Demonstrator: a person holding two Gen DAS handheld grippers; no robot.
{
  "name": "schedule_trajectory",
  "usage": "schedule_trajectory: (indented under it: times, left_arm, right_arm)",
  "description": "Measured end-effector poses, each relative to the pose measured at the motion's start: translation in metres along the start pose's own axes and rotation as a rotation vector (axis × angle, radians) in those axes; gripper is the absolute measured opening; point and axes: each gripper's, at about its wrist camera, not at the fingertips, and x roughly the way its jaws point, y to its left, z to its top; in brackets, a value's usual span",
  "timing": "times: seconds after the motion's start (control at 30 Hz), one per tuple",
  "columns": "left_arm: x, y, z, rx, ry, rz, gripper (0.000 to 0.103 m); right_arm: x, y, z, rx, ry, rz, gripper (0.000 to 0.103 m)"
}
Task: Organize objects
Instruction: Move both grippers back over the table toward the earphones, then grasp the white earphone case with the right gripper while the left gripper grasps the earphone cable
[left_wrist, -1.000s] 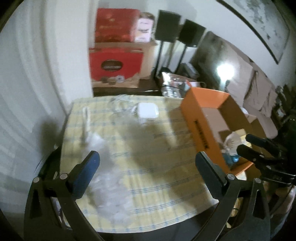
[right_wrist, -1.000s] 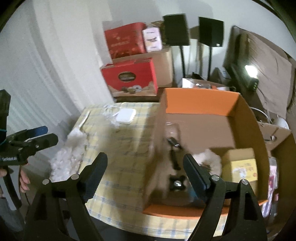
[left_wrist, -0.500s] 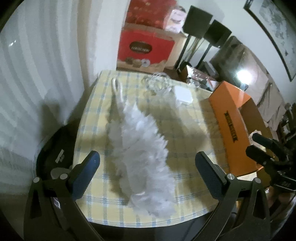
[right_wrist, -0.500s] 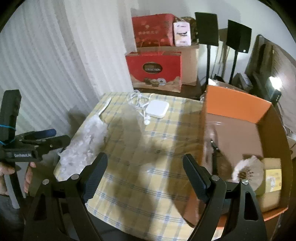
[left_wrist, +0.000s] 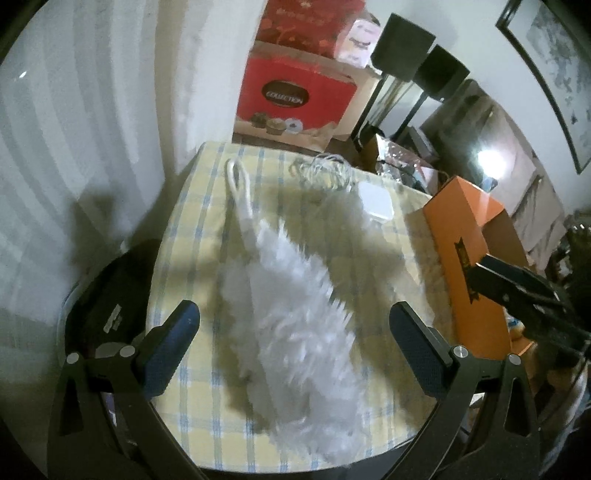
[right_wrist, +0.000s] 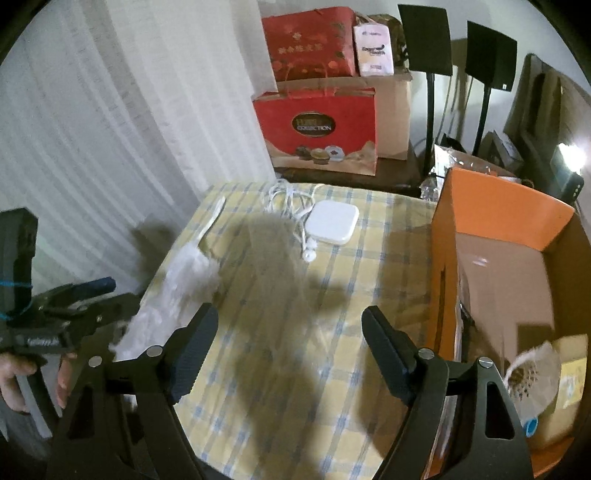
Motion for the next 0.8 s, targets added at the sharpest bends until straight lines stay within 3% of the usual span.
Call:
schedule_trajectory:
  times: [0.13,0.4,0.5,0.63,0.8]
  left_arm:
    - [0.011,-0.007,0.02,0.013,0.016,-0.013,0.103]
    - [0.047,-0.014,0.083,-0.037,0.091,-0.107,0.102]
    - [0.066,-0.02,0.103,-0.042,0.113,-0.099,0.101]
    - [0.098,-0.027,0.129,-0.034,0.13,-0.036,0.094]
    - [0.132,-0.028,0.144,-0.093,0.178,-0.091,0.081]
  right_arm:
    - [0.016,-0.01,0.023,0.029,0.009,-0.023,0.082]
    - [0.043,-0.032,0.059,0.096,0.019,-0.055,0.081]
    - [0.055,-0.037,0.068,0.11,0.027,-0.071,0.08]
    - [0.074,-0.042,0.077,0.129,0.043,-0.091,0.074]
    - [0.095,-0.051,0.085,0.16,0.058,-0.11,0.069]
